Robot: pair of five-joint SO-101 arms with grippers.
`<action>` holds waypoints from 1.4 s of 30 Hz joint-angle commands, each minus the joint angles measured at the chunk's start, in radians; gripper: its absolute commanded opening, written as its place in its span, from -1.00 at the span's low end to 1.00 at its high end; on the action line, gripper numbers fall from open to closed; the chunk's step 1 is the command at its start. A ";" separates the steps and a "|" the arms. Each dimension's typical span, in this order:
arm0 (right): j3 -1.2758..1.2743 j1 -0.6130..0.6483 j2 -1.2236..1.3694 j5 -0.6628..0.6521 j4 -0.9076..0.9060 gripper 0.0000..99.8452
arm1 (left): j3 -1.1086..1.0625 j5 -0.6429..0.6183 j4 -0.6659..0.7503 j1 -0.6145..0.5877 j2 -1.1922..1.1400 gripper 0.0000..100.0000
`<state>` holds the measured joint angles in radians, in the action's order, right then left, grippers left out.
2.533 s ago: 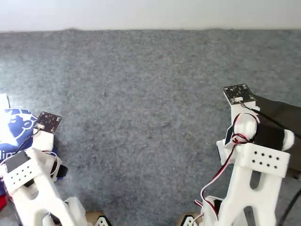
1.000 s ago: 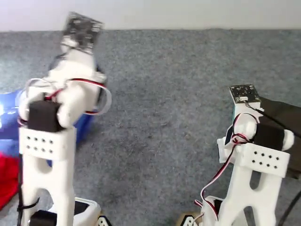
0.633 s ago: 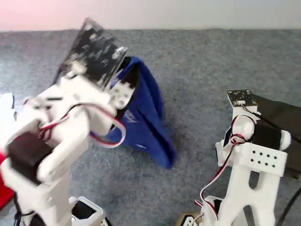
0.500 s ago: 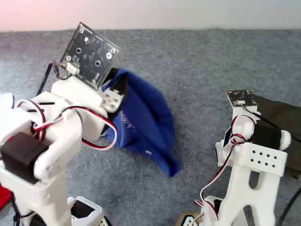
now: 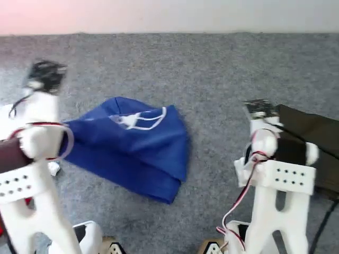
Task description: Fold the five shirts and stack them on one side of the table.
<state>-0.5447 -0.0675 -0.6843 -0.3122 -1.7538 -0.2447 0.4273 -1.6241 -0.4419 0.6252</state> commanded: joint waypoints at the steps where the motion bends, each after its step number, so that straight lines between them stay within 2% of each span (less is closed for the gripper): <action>1: 0.011 0.147 -0.013 0.008 0.012 -0.98 | -0.058 0.051 0.074 -0.192 -0.018 -0.97; 6: 0.011 0.292 0.056 0.006 0.053 -0.98 | -0.153 0.058 0.104 -0.318 -0.100 -0.97; 11: 0.114 0.424 0.268 -0.046 0.051 -0.95 | -0.199 0.061 0.109 -0.341 -0.141 -0.97; 13: 0.210 0.475 0.366 -0.044 0.044 -0.86 | -0.206 0.060 0.129 -0.341 -0.144 -0.97; 19: 0.473 0.608 0.674 0.101 0.041 -0.55 | -0.211 0.060 0.157 -0.391 -0.141 -0.97; 27: 0.747 0.834 0.986 0.107 -0.033 -0.55 | -0.217 0.057 0.155 -0.456 -0.146 -0.97; 35: 0.898 0.952 1.190 0.107 -0.033 -0.55 | -0.277 0.054 0.157 -0.454 -0.141 -0.97; 39: 0.910 0.961 1.268 0.104 -0.033 -0.55 | -0.282 0.054 0.158 -0.453 -0.143 -0.97; 42: 0.913 0.943 1.303 0.100 -0.033 -0.76 | -0.282 0.054 0.178 -0.456 -0.143 -0.97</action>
<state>0.3360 0.8884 0.6168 -0.2156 -1.7507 -0.5301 0.4795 -1.4661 -0.8915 0.4795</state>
